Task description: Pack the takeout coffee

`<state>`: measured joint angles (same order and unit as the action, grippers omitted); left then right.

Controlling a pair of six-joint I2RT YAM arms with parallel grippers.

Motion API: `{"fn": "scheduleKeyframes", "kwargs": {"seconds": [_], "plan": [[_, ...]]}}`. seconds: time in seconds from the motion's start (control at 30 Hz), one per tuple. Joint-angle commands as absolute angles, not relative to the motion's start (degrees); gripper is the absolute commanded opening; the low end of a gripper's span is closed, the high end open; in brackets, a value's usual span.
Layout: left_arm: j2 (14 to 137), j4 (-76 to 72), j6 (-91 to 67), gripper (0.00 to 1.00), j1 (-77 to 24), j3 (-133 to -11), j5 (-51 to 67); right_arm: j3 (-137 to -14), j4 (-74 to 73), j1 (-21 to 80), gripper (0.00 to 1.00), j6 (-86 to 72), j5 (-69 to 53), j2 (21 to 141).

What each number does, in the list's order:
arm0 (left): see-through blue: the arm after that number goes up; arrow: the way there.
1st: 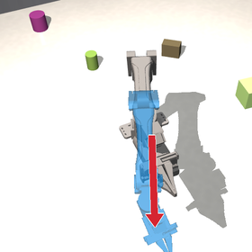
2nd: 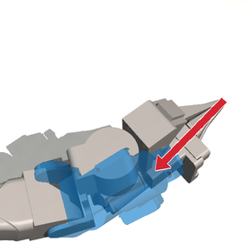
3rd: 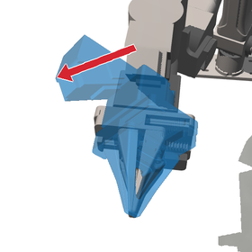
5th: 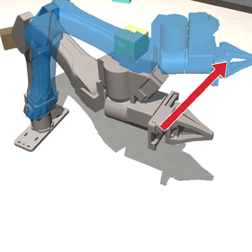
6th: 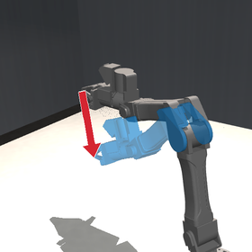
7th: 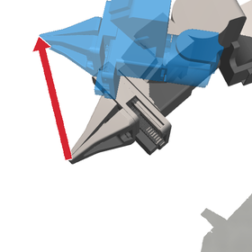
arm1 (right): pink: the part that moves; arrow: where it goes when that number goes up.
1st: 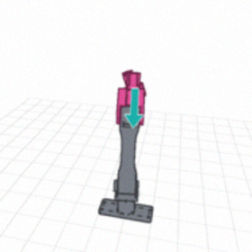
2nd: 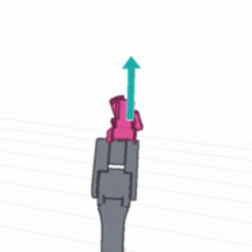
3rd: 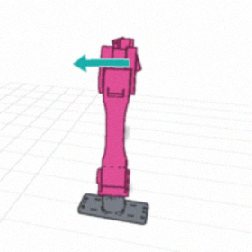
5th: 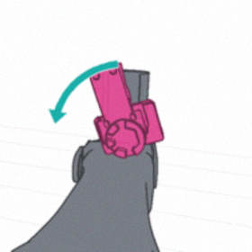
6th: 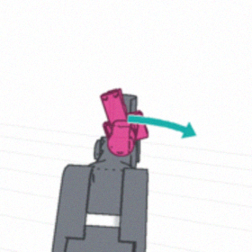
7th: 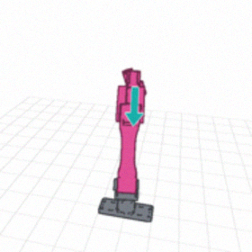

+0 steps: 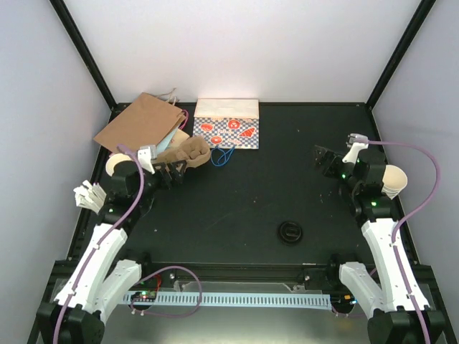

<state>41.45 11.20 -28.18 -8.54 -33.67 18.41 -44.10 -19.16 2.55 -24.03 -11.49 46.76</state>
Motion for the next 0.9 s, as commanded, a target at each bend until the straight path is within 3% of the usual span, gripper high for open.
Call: {"fn": "scheduleKeyframes", "kwargs": {"seconds": [0.0,0.17,0.27,0.7,0.87], "plan": [[45.27,11.36,-29.78,0.99,-9.05,-37.80,20.15,-43.50,-19.34,2.70,1.00,-24.76,-11.27,47.16],[54.14,1.43,-27.45,0.99,-9.18,-39.09,32.26,-42.95,-20.85,2.72,1.00,-28.59,-8.42,48.59],[63.16,4.54,-25.91,0.99,-10.51,-46.24,31.84,-42.74,-22.22,2.68,1.00,-30.18,-8.53,49.76],[104.34,37.44,0.63,0.98,-28.11,-91.43,-6.22,-42.02,-21.79,2.74,1.00,-27.43,-16.50,52.27],[119.17,49.54,8.22,0.86,-32.62,-106.55,-14.42,-42.86,-22.33,2.68,1.00,-26.64,-16.42,52.40]]}}
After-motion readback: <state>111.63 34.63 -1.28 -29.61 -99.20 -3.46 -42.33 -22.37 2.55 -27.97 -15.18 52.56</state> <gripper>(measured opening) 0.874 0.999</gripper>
